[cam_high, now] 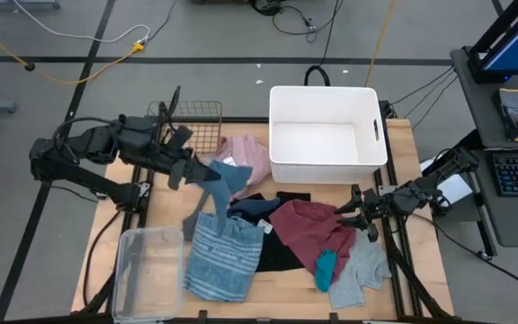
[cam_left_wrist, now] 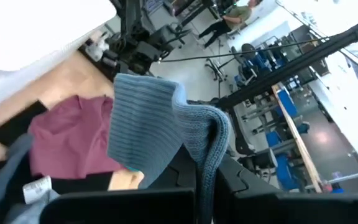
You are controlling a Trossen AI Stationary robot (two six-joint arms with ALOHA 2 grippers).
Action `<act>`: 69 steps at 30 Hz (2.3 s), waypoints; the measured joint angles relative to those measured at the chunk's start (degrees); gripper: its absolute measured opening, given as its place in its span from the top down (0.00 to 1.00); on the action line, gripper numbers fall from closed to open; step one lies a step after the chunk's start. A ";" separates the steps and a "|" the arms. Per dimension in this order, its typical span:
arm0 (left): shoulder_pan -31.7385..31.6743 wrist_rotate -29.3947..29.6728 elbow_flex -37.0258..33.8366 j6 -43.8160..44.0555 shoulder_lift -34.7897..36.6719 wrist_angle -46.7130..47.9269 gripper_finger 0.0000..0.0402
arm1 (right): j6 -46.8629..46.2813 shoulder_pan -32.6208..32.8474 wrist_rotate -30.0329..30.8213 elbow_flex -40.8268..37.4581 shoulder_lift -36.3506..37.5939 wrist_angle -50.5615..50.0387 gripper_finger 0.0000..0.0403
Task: Pick & Place Cloths
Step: Put the left gray sock into the transparent container
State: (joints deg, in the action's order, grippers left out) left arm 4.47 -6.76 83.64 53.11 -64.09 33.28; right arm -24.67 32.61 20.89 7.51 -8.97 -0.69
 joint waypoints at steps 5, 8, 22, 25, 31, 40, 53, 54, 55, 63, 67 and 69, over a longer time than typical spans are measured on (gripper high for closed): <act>2.55 0.79 0.00 11.61 -0.36 0.03 0.99 | 0.02 -0.01 0.02 0.00 0.00 0.00 0.65; 4.64 0.78 0.00 18.05 -0.35 1.30 0.99 | 0.02 -0.01 0.02 0.00 0.02 0.00 0.65; 12.05 -5.28 1.72 50.73 1.42 16.75 0.99 | 0.48 0.01 0.02 0.00 0.02 -0.21 0.65; 13.35 -7.72 5.14 56.71 1.42 25.02 0.99 | 0.48 0.01 0.03 0.00 0.02 -1.16 0.65; 16.58 -10.02 11.27 67.01 1.46 39.64 0.99 | 0.48 -0.01 0.02 0.00 0.00 -1.33 0.65; 23.66 -16.77 12.59 76.93 -0.25 50.86 0.99 | 0.48 -0.01 0.02 0.00 0.02 -1.31 0.65; 30.78 -15.83 12.57 73.57 -10.24 57.00 0.99 | 0.48 -0.01 0.04 0.00 0.02 -1.29 0.65; 31.16 -14.55 12.57 72.96 -11.00 56.72 0.99 | 0.48 0.00 0.04 0.00 0.02 -1.29 0.65; 31.52 -12.74 12.57 72.72 -11.64 56.52 0.99 | 0.48 -0.01 0.04 0.00 0.01 -1.29 0.65; 33.48 -6.77 12.57 70.17 -16.69 56.68 0.99 | 0.48 -0.01 0.04 0.00 0.01 -1.27 0.65; 34.81 -6.44 12.57 70.02 -18.84 56.69 0.99 | 0.48 0.00 0.04 0.00 0.00 -1.27 0.65; 35.67 -5.03 12.57 70.03 -19.80 56.69 0.99 | 0.48 0.00 0.04 0.00 0.02 -1.27 0.65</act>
State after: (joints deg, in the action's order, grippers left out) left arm 40.14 -11.79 96.20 123.13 -83.89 89.97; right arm -24.19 32.61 20.93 7.51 -8.95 -1.96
